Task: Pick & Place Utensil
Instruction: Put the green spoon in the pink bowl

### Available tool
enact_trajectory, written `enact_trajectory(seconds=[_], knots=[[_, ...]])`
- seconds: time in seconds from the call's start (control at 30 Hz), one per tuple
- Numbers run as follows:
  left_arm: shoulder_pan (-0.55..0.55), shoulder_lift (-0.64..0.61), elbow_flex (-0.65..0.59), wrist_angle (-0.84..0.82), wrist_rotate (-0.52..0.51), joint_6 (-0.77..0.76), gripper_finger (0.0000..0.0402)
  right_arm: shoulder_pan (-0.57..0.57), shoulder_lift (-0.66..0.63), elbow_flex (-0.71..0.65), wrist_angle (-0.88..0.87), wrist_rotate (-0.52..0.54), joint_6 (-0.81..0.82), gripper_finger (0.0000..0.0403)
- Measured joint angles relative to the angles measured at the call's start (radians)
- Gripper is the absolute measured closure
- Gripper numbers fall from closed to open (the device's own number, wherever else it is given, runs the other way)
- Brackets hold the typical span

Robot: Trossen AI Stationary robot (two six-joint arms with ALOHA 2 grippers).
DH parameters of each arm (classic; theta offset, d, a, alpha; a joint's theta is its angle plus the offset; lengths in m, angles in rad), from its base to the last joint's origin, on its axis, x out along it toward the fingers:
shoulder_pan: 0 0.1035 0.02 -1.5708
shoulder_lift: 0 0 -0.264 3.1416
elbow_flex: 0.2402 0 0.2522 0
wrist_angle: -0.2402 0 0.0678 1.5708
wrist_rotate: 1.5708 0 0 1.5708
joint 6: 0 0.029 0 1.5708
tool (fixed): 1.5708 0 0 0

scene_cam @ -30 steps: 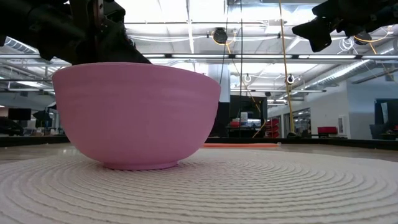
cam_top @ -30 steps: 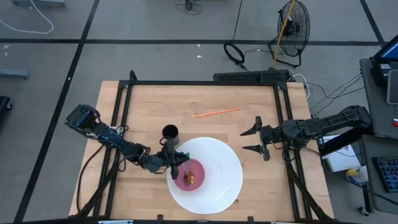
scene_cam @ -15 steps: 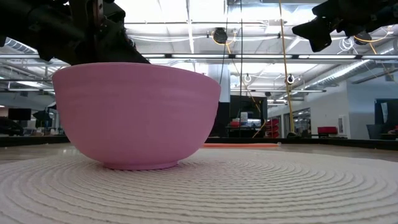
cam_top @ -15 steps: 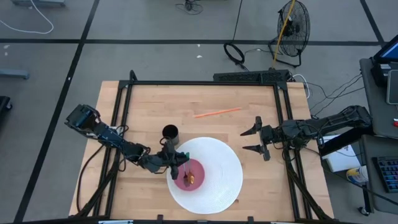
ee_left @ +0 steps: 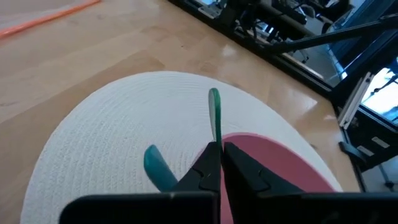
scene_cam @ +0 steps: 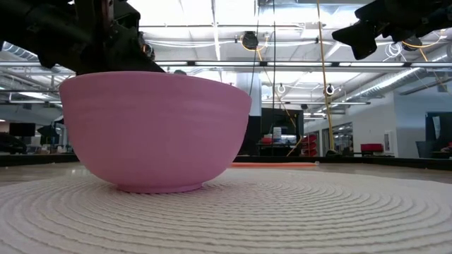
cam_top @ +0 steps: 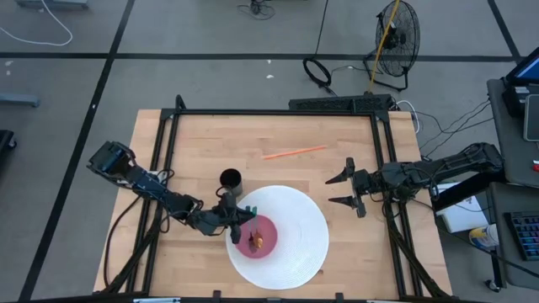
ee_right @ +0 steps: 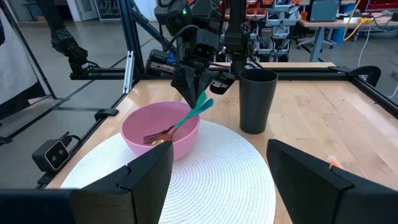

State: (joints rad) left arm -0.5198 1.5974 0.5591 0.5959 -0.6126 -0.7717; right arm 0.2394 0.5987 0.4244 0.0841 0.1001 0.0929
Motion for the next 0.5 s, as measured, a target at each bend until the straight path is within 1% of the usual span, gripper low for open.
enact_trajectory(seconds=[0.2, 0.3, 0.4, 0.5], knots=[[0.000, 0.000, 0.000, -0.036, -0.002, -0.027, 0.0378, 0.000, 0.000, 0.000, 0.000, 0.000, 0.000, 0.0149], [-0.001, 0.000, 0.000, -0.053, 0.000, -0.058, 0.0384, 0.000, 0.000, 0.000, 0.000, 0.000, 0.000, 0.0149], [-0.006, 0.000, 0.000, -0.056, -0.001, -0.062, 0.0393, 0.000, 0.000, 0.000, 0.000, 0.000, 0.000, 0.0149], [-0.009, 0.000, 0.000, -0.058, -0.001, -0.062, 0.0393, 0.000, 0.000, 0.000, 0.000, 0.000, 0.000, 0.0149]])
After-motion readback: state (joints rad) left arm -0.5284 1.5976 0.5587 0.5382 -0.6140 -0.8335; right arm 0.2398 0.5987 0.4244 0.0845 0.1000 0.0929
